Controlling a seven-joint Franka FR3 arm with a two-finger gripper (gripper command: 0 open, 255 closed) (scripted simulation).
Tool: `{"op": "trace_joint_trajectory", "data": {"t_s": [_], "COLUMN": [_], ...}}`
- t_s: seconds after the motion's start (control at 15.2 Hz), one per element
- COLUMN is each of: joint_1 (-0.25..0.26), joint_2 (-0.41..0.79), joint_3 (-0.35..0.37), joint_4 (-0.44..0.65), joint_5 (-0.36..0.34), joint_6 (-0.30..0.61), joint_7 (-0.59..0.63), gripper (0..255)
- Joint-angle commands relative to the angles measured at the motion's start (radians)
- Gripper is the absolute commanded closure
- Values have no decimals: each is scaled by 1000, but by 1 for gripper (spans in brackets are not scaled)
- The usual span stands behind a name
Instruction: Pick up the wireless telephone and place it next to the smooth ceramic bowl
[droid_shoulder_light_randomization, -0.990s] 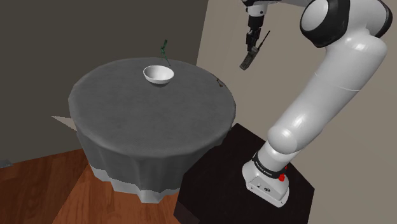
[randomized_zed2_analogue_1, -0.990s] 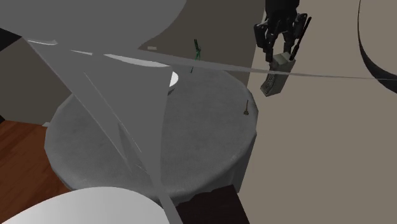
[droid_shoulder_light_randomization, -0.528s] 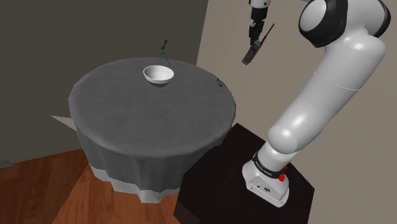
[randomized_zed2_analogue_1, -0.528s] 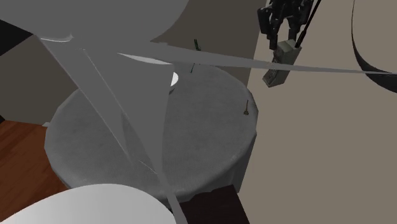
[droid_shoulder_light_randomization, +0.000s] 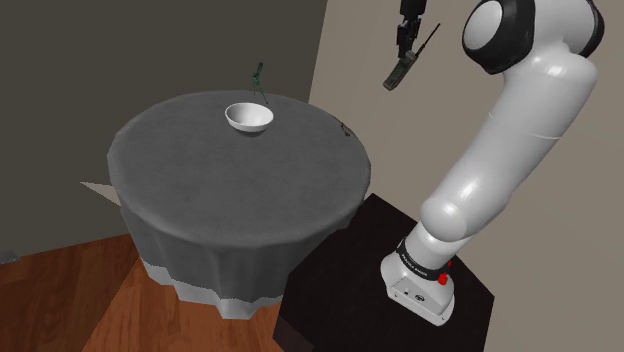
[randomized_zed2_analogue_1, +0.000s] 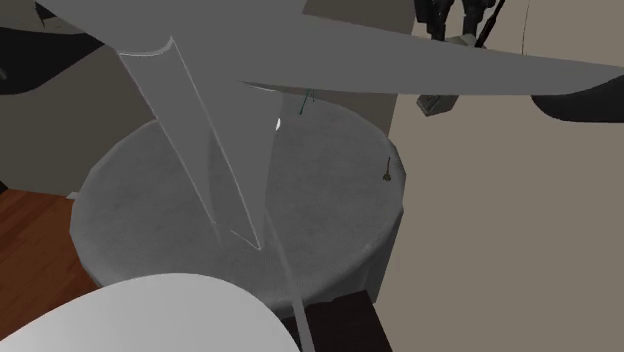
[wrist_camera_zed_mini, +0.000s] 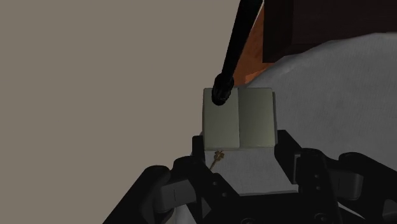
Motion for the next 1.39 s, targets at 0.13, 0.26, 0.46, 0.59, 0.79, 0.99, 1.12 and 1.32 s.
{"op": "trace_joint_trajectory", "data": {"t_s": [0.13, 0.26, 0.46, 0.59, 0.79, 0.99, 1.12, 1.32], "joint_1": [-7, 6, 46, 71, 105, 138, 159, 189], "joint_2": [29, 29, 20, 21, 31, 50, 69, 104], "joint_3": [-4, 6, 36, 55, 83, 110, 126, 150], "joint_4": [92, 89, 45, 23, 2, -7, -6, 7], "joint_5": [10, 10, 9, 11, 18, 28, 36, 49], "joint_6": [-61, -64, -43, -30, -12, 3, 12, 23], "joint_7": [-19, 3, 78, 125, 193, 257, 297, 355], "gripper": [255, 255, 255, 255, 255, 255, 255, 255]}}
